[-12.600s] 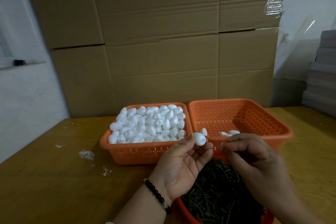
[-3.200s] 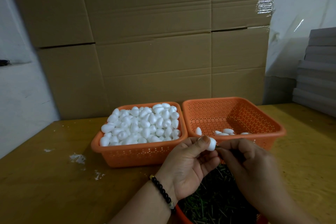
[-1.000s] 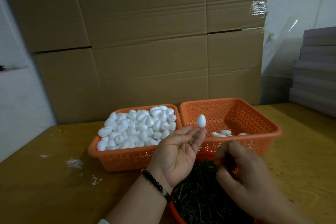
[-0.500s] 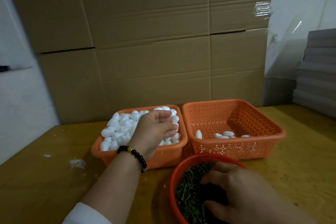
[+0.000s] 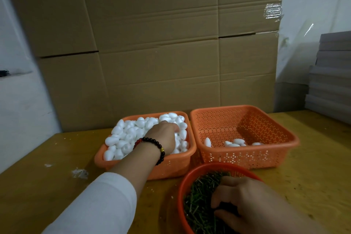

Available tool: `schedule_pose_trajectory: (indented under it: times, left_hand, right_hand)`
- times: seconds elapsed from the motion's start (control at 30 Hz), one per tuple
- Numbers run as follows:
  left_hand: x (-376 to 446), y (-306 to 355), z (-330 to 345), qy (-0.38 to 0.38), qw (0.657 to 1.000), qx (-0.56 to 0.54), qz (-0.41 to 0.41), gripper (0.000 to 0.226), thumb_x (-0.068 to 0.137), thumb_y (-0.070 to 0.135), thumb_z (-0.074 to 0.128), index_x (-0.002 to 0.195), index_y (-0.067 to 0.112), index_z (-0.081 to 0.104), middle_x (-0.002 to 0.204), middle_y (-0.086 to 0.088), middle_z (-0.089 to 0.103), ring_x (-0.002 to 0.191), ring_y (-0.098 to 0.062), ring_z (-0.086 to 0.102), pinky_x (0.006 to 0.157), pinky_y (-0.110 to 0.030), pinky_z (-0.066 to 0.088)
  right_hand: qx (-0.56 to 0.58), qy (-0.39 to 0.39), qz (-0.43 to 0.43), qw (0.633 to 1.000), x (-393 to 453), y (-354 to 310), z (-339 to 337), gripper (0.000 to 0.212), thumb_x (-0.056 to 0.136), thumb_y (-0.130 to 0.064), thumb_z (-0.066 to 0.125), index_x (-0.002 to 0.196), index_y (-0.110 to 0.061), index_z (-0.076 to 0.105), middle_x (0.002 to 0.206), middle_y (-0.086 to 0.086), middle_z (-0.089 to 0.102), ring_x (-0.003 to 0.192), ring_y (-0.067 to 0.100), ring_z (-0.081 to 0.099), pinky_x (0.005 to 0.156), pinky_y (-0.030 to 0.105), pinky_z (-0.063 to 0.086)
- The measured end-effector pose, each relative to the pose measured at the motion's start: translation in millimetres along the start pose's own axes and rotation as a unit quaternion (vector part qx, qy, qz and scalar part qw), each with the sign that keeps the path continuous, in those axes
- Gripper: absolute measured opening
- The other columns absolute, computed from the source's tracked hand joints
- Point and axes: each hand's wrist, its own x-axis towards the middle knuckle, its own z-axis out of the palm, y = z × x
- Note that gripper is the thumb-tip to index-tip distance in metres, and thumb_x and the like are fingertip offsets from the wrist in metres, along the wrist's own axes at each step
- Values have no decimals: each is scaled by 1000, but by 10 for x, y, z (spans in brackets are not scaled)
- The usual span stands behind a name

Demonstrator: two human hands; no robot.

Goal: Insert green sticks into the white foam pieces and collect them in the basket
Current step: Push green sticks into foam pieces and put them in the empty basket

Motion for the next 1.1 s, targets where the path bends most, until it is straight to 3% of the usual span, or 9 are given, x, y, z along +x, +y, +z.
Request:
schedule_pose_trajectory:
  times: [0.13, 0.2, 0.33, 0.47, 0.63, 0.73, 0.83, 0.93, 1.1]
  left_hand:
    - [14, -46, 46, 62, 998, -7, 10, 43, 88, 5, 53, 70, 35, 29, 111, -9, 58, 93, -23, 52, 78, -26, 39]
    - [88, -55, 36, 40, 999, 18, 23, 35, 87, 5, 54, 75, 34, 39, 104, -4, 54, 105, -27, 58, 80, -27, 43]
    - [45, -121, -32, 5, 987, 105, 122, 28, 88, 5, 53, 108, 21, 65, 104, 6, 54, 108, -23, 59, 89, -29, 49]
    - [-228, -99, -84, 24, 985, -50, 161, 25, 90, 13, 59, 86, 37, 62, 109, 13, 63, 87, 2, 62, 64, -2, 44]
    - [-546, -129, -165, -34, 959, -235, 158, 31, 83, 1, 67, 99, 27, 69, 102, 5, 71, 81, -6, 67, 71, -19, 52]
    - [-683, -75, -205, -86, 931, -318, 158, 35, 74, -7, 71, 94, 22, 73, 104, -3, 72, 82, -11, 67, 74, -27, 55]
    - [-770, -14, -202, -135, 913, -351, 157, 34, 67, -3, 73, 90, 22, 74, 104, -6, 70, 84, -15, 64, 73, -29, 55]
    - [-816, 17, -212, -177, 901, -360, 166, 33, 78, -13, 67, 101, 11, 69, 99, -6, 70, 79, -15, 62, 65, -25, 54]
    - [-880, 28, -233, -219, 892, -356, 170, 31, 81, 8, 69, 112, 9, 64, 90, -2, 70, 74, -13, 62, 62, -24, 53]
  right_hand:
    - [9, -13, 3, 1000, -4, -34, -23, 24, 83, -54, 49, 102, -42, 58, 96, -25, 53, 88, -3, 56, 75, 7, 38]
    - [7, -3, 10, 1000, -20, -47, -32, 22, 82, -54, 50, 98, -43, 58, 95, -26, 52, 87, -2, 56, 78, 11, 39]
    - [8, 16, 24, 1000, -34, -92, -77, 16, 81, -51, 54, 92, -41, 61, 92, -26, 52, 81, -3, 56, 72, 11, 40]
    - [-1, 12, 20, 1000, -31, -94, -75, 21, 81, -53, 50, 94, -40, 62, 94, -26, 52, 86, -2, 55, 77, 12, 40]
    - [-2, 7, 16, 1000, -21, -95, -56, 25, 81, -54, 48, 95, -39, 63, 96, -27, 51, 90, -2, 54, 80, 13, 39]
    - [2, 9, 22, 1000, -32, -106, -63, 21, 80, -52, 51, 91, -39, 63, 93, -26, 53, 90, -3, 56, 83, 20, 42]
    - [4, 10, 32, 999, -41, -121, -75, 16, 79, -49, 55, 88, -38, 63, 90, -27, 53, 86, -3, 57, 79, 17, 42]
    - [7, 10, 39, 999, -43, -129, -79, 16, 79, -49, 55, 87, -38, 63, 88, -28, 52, 80, -3, 55, 72, 11, 38]
    - [5, 8, 41, 999, -37, -119, -66, 17, 78, -50, 55, 87, -38, 63, 87, -29, 52, 79, -2, 55, 71, 10, 37]
